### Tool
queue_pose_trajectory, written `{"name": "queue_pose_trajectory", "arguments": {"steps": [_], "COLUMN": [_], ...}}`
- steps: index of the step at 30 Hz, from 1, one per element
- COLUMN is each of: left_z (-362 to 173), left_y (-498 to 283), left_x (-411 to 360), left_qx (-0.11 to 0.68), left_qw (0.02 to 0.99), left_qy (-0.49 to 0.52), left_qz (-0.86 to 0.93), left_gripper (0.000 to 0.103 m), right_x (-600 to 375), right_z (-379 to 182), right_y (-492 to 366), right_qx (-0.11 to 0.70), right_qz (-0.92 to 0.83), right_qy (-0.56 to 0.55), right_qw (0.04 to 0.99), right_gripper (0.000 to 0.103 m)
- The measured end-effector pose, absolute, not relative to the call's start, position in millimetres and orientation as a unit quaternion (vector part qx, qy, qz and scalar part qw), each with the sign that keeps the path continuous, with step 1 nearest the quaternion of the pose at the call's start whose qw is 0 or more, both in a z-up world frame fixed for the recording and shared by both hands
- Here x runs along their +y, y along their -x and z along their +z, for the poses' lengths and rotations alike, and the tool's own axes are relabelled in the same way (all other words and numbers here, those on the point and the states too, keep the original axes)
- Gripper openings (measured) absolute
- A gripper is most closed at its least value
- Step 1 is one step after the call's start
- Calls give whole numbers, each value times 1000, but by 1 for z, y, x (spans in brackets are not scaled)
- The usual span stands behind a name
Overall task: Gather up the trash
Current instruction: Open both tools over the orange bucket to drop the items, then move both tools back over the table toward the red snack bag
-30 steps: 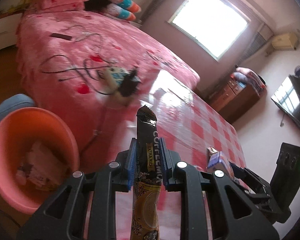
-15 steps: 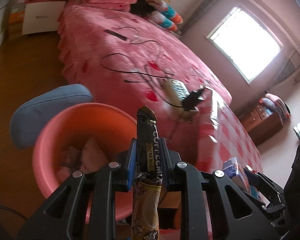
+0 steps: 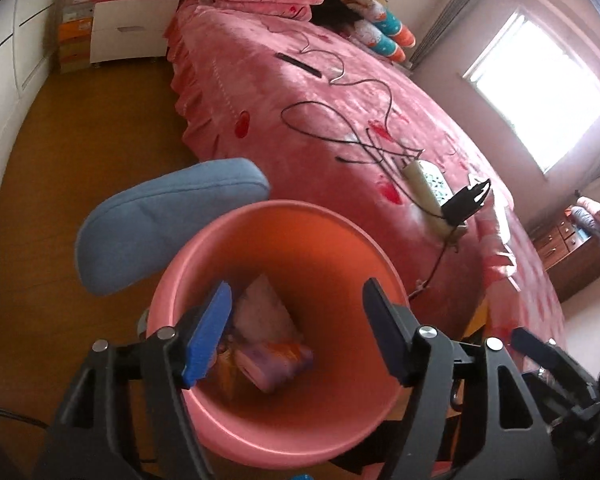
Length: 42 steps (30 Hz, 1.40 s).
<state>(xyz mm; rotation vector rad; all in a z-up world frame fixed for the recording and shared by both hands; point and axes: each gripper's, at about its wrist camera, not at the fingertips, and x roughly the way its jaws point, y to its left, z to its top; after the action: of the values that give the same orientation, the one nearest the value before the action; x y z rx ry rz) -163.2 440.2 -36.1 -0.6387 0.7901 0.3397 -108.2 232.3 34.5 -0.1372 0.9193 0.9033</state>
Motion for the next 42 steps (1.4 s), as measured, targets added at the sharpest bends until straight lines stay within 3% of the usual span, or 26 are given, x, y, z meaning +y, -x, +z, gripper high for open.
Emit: {"name": "queue_pose_trajectory", "arguments": {"steps": [11, 42], "left_z": [-39, 25], "left_y": [163, 140], "left_x": [416, 273], "left_qx": [389, 386], "left_qw": [867, 905], "left_qy": [281, 175], "left_qz": [132, 39], "left_gripper": [71, 81], "right_x": [166, 30], "right_z": [46, 52], "right_y": [124, 136], "right_qx": [404, 367], "right_qz": [364, 306], "right_qy": [44, -39], "right_qw": [838, 877], "right_gripper": [90, 90]}}
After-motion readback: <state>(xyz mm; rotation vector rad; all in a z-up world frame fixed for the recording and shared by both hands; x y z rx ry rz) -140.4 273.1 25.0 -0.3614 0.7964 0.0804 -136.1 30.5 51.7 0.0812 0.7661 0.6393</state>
